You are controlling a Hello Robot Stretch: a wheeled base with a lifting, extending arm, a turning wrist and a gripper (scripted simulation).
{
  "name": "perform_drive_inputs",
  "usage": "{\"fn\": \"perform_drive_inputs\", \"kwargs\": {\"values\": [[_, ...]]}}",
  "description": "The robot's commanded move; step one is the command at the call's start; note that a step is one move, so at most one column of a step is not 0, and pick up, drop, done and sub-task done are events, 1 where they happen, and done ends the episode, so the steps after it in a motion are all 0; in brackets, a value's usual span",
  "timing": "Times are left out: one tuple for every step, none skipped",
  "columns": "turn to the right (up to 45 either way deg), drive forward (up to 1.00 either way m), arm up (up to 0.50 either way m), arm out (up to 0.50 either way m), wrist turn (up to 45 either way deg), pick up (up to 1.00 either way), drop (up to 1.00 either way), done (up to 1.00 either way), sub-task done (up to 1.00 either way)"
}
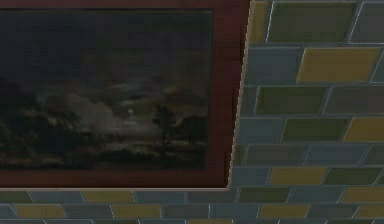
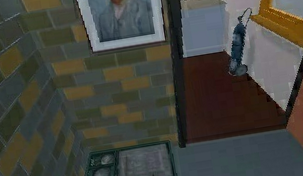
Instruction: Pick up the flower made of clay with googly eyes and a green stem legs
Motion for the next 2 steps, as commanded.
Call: {"fn": "perform_drive_inputs", "kwargs": {"values": [[0.0,0.00,0.24,0.00,0.0,0.00,0.00,0.00,0.00],[0.0,0.00,0.00,0.38,0.0,0.00,0.00,0.00,0.00]]}}
